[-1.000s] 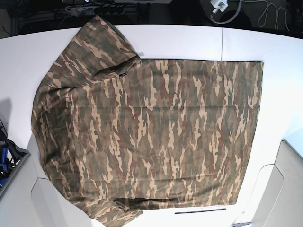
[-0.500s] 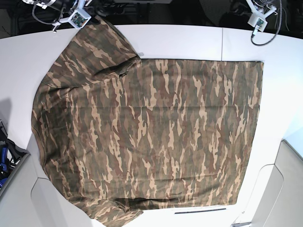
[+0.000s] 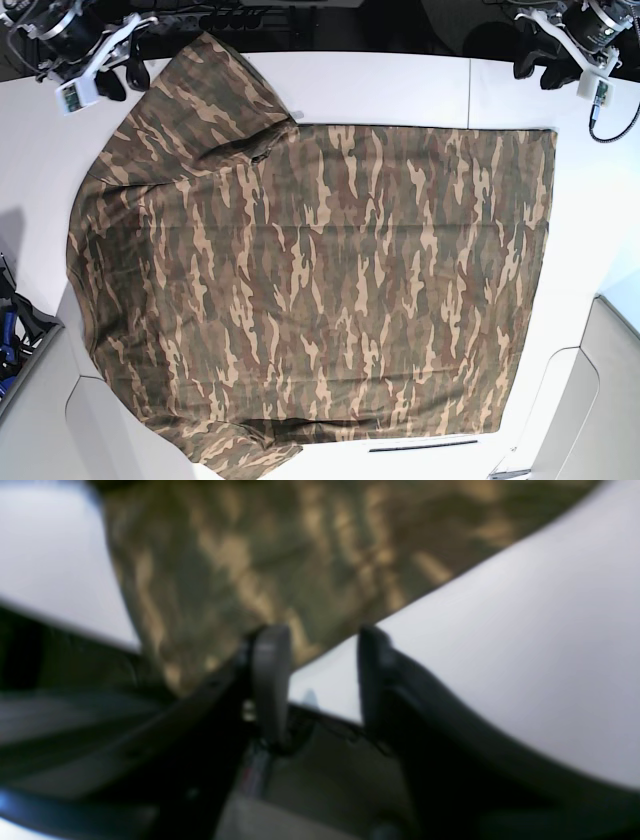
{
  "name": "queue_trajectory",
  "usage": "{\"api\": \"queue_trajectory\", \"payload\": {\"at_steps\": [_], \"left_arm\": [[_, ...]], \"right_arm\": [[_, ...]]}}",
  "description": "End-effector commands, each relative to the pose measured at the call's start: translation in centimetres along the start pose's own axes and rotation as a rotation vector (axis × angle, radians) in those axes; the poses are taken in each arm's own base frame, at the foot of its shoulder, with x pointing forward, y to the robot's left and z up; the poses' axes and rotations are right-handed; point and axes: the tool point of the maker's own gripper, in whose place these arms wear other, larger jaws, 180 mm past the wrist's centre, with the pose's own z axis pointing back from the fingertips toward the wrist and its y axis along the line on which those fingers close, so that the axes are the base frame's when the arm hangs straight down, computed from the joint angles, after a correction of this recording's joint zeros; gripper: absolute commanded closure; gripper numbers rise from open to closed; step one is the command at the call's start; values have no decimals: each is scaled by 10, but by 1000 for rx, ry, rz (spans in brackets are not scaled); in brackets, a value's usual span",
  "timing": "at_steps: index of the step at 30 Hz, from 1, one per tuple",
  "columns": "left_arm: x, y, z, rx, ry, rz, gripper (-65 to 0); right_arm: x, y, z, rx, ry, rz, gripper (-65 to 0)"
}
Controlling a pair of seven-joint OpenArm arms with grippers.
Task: Fold the T-shirt properly
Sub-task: 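Move both grippers down to the shoulder corners of the camouflage shirt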
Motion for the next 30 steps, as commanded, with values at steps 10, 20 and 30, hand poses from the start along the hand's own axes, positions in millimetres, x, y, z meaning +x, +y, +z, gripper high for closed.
{"api": "queue_trajectory", "payload": {"at_steps": [10, 20, 30], "left_arm": [[18, -4, -1, -39, -67, 23, -407], [30, 2, -1, -36, -88, 2, -421], [43, 34, -8, 28, -83, -15, -421]], "right_arm": [[-10, -27, -8, -9, -31, -204, -350], [-24, -9, -35, 89, -17, -311, -349], [-25, 31, -49, 173, -20, -363, -349]]}}
